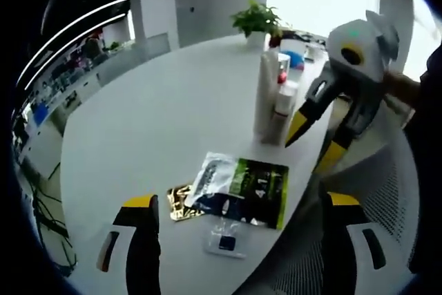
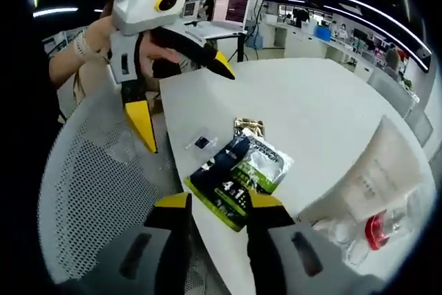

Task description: Arrange the skincare products in the storage area until every visible bottle or jar stands upright without overlapping.

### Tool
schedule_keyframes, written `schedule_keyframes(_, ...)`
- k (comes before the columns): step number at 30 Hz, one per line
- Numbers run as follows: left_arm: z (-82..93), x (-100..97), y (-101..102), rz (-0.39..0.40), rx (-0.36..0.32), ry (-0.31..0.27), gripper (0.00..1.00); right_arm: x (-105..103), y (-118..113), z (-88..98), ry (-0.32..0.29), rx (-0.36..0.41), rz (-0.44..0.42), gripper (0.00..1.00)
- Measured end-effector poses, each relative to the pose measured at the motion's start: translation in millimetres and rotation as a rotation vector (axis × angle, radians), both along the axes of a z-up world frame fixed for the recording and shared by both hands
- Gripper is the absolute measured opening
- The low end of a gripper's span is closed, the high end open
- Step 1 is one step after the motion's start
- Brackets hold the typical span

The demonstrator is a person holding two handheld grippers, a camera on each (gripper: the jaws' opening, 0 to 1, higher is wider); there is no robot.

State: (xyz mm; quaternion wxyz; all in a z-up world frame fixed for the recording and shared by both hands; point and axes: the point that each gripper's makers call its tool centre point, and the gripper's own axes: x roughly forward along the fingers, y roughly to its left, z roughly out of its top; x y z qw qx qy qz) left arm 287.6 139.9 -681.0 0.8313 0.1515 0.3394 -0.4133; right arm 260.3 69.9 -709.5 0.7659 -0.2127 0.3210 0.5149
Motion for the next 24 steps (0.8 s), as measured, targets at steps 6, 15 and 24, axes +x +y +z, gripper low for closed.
schedule_keyframes(6, -14.9, -0.8, 0, -0.028, 0.024, 0.037, 0.97, 0, 9, -22.7, 0.018, -0.039, 0.018, 0.27)
schedule_keyframes(15, -31.2, 1.8, -2, -0.064, 0.055, 0.077, 0.97, 13, 14, -48.7, 0.006, -0.096, 0.021, 0.27)
schedule_keyframes(24, -39.2, 9.8, -4, -0.107, 0.077, 0.078, 0.88, 22, 22, -59.6, -0.043, -0.158, 0.074, 0.28)
